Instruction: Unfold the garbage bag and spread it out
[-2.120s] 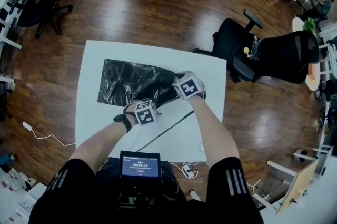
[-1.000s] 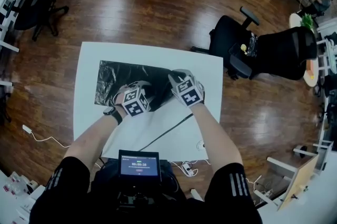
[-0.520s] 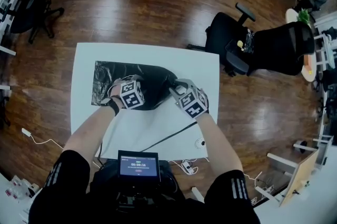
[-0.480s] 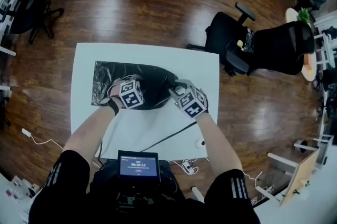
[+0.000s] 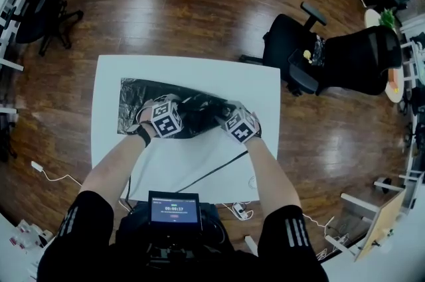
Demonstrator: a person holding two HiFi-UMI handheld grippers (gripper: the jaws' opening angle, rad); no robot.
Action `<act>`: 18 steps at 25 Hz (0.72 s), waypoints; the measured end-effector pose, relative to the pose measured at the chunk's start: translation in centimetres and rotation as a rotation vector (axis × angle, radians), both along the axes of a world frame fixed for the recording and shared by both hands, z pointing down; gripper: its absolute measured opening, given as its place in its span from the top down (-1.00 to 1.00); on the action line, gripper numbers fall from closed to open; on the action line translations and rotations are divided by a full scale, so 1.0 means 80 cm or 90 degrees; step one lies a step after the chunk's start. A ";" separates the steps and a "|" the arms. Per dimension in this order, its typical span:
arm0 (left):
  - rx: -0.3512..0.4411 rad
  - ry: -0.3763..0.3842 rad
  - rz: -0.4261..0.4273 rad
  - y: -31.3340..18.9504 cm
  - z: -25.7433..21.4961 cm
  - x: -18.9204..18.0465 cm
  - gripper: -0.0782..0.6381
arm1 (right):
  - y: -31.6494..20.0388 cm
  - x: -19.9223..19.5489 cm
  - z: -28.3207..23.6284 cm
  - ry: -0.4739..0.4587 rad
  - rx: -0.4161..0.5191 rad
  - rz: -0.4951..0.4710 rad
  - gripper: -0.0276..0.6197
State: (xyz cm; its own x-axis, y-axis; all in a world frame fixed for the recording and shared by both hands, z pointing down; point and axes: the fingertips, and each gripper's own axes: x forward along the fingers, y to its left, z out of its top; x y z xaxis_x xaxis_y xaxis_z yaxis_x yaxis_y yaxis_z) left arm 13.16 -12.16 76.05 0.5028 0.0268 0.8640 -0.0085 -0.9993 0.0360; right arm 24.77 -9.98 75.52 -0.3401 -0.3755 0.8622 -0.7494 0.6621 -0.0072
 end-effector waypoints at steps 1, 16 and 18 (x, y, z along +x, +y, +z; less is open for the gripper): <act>-0.001 0.000 0.000 -0.001 0.001 -0.001 0.29 | -0.001 0.002 0.001 -0.008 -0.001 0.009 0.13; 0.013 0.031 0.012 0.003 -0.023 0.005 0.28 | -0.017 -0.033 -0.048 -0.044 0.058 -0.025 -0.07; 0.018 0.038 0.017 0.007 -0.031 0.004 0.28 | -0.018 -0.039 -0.059 -0.031 0.069 -0.042 -0.07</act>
